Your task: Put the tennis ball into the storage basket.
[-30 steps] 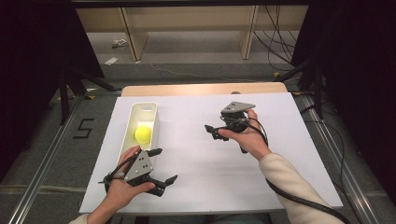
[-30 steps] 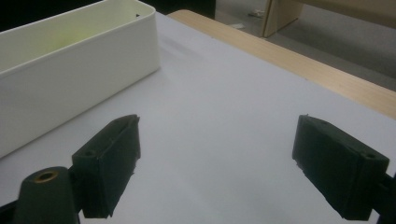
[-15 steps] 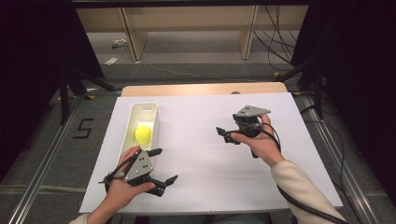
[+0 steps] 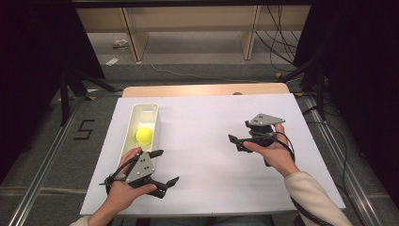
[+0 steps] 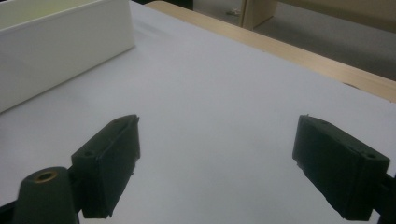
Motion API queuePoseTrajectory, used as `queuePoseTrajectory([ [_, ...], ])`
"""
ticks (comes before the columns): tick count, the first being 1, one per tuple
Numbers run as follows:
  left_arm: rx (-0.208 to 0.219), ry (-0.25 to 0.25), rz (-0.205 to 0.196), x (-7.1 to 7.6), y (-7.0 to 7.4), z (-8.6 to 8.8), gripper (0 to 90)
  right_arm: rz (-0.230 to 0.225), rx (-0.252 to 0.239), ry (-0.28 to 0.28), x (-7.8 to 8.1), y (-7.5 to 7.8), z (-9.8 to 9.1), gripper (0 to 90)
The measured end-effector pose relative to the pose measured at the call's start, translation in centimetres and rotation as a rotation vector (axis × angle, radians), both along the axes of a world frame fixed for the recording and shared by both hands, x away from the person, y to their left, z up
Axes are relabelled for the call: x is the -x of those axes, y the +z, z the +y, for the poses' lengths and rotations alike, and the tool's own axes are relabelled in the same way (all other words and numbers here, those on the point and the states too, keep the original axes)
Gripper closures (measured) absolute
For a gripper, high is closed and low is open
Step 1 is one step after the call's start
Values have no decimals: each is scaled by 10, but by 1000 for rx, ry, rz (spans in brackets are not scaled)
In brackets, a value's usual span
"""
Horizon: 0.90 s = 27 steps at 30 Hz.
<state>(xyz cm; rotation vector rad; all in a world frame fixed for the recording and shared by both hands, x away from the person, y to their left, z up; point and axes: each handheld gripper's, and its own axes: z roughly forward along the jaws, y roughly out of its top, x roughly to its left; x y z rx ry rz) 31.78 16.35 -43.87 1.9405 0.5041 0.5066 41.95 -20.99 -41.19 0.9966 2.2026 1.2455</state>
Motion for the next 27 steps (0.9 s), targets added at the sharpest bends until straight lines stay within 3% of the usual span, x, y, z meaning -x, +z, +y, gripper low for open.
queuePoseTrajectory([
  [15, 3, 9, -1, 0, 0, 1, 21, 28, -3, -12, 24, -10, -28, 160],
  [27, 4, 8, 0, 0, 0, 1, 20, 42, 7, -21, 34, -16, -41, 166],
])
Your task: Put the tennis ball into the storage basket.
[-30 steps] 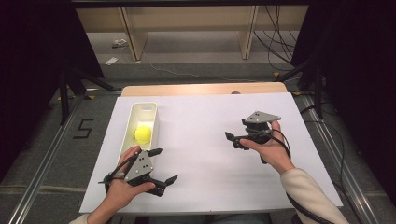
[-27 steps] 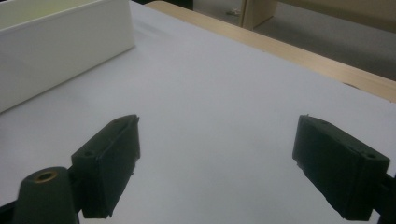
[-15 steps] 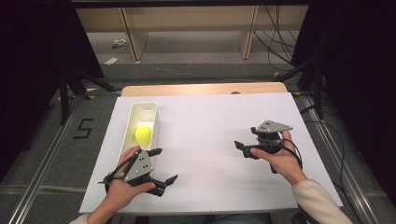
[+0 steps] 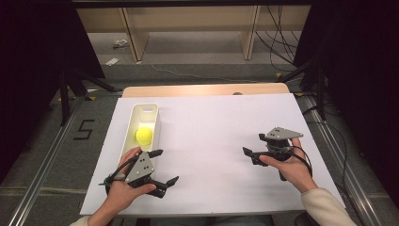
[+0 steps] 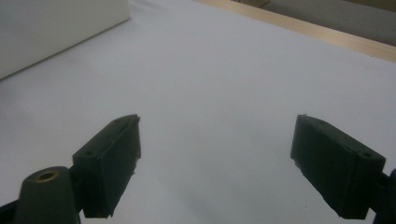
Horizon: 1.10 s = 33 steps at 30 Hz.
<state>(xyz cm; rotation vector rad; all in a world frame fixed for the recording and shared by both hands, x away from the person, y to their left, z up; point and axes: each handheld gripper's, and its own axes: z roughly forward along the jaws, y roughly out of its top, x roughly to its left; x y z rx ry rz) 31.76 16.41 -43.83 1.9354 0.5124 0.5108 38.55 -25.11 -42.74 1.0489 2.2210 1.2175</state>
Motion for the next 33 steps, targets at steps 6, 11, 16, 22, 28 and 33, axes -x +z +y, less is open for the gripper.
queuePoseTrajectory([
  [6, 0, 0, 0, 0, 0, 0, 20, 2, -2, -1, 6, -2, -6, 166],
  [11, 0, 0, 0, 0, 0, 0, 20, 4, -11, -8, 11, -4, -12, 169],
  [16, 0, 0, 0, 0, 0, 0, 21, 6, -16, -12, 14, -5, -15, 171],
  [22, 2, -1, 2, 0, 0, 1, 20, 2, -21, -12, 17, -7, -19, 172],
  [28, 2, 0, 2, 0, 0, 1, 20, -7, -33, -21, 19, -7, -24, 173],
  [33, 4, -5, 2, 0, 1, 1, 20, -6, -37, -26, 18, -9, -23, 175],
])
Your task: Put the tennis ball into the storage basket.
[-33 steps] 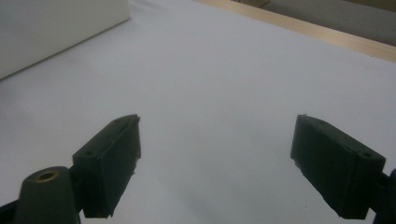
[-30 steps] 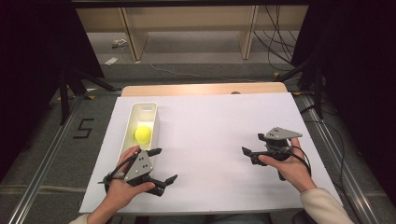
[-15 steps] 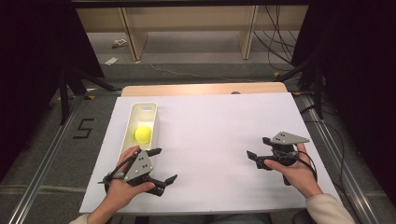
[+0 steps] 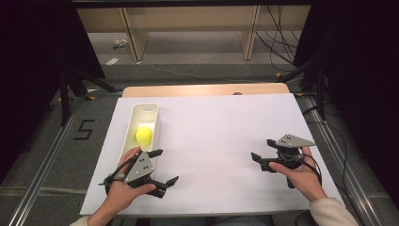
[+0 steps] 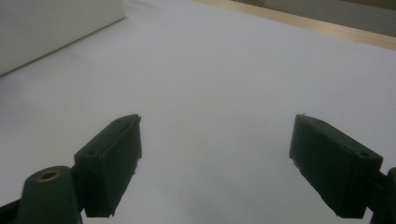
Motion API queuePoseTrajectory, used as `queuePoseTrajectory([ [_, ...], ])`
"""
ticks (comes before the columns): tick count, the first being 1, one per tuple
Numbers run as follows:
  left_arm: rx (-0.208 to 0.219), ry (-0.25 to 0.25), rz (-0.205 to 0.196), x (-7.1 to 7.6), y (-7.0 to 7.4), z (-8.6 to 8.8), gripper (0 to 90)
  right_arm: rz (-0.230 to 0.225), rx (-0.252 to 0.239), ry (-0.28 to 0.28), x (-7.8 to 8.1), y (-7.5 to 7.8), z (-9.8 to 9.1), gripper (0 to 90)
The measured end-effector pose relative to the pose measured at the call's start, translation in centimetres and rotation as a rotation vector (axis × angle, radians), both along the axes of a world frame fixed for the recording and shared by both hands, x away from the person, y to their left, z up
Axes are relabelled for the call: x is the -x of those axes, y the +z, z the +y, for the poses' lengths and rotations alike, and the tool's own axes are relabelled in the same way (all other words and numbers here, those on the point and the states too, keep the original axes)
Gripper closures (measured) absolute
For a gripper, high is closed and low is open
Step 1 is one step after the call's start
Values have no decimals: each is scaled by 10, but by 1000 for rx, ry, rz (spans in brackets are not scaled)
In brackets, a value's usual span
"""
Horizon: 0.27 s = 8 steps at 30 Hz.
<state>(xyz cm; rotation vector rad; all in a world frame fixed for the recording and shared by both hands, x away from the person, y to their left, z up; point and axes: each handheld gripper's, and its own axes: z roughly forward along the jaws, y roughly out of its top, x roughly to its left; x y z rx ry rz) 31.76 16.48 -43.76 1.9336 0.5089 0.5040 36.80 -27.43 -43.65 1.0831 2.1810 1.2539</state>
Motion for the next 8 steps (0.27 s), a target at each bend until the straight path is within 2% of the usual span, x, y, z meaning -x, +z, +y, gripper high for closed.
queuePoseTrajectory([
  [8, 0, 0, -1, 0, 0, 0, 20, 5, -8, -1, -1, -1, 1, 175],
])
